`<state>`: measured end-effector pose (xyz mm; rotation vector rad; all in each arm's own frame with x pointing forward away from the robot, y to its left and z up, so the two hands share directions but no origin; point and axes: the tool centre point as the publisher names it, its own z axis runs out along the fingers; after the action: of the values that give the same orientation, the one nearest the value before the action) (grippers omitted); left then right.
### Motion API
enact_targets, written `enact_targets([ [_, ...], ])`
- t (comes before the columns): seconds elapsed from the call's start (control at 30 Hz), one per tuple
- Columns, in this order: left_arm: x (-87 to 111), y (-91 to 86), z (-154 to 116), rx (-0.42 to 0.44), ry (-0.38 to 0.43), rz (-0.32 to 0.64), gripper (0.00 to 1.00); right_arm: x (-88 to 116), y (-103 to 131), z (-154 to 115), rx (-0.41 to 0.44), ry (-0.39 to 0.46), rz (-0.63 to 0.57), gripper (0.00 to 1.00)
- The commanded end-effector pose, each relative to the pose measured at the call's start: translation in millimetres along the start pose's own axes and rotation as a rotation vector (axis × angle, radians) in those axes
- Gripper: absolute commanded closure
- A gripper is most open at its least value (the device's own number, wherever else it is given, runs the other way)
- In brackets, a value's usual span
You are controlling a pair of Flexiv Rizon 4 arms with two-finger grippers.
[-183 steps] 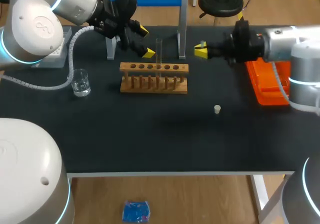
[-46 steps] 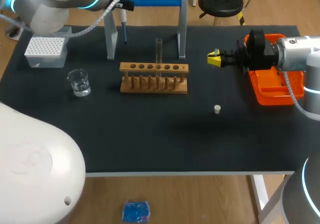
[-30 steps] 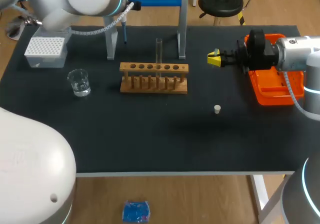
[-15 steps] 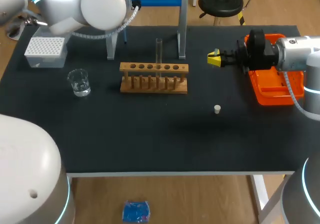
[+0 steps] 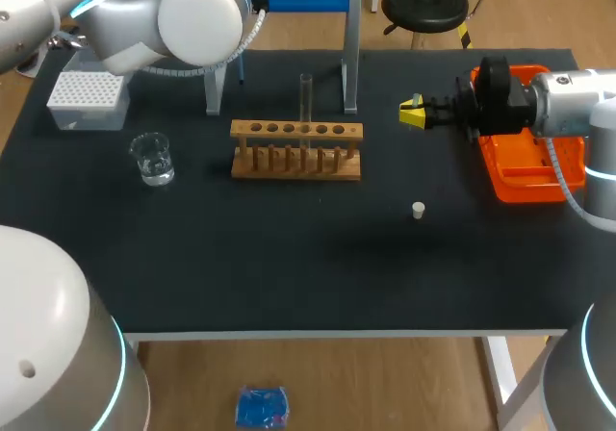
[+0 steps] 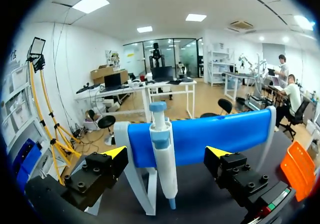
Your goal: Invert the test tube, pick up the pipette, mount the tip to pipette, aspirate from beaker and dispense into the tube, eject the tip, return the pipette, and cap with the stopper.
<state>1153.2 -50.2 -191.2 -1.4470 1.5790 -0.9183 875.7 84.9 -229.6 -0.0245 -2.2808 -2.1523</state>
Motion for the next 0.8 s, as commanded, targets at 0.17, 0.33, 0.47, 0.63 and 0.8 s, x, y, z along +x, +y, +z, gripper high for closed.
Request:
enact_targets([
  [0.17,0.0,-1.5,10.3,0.023,0.006,-0.008,0.0,0.4,0.2,0.0,0.002,-0.001,-0.001,1.0],
  [0.33,1.0,-2.0,11.7,0.038,0.013,-0.013,0.0,0.4,0.2,0.0,0.002,-0.001,-0.001,1.0],
  [0.47,2.4,-1.0,14.8,0.045,0.024,-0.018,0.0,0.4,0.2,0.0,0.002,-0.001,-0.001,1.0],
  [0.63,2.9,-0.6,18.2,0.051,0.031,-0.023,0.0,0.4,0.2,0.0,0.002,-0.001,-0.001,1.0],
  [0.8,1.8,0.1,21.0,0.062,0.039,-0.034,0.0,0.4,0.2,0.0,0.002,-0.001,-0.001,1.0],
])
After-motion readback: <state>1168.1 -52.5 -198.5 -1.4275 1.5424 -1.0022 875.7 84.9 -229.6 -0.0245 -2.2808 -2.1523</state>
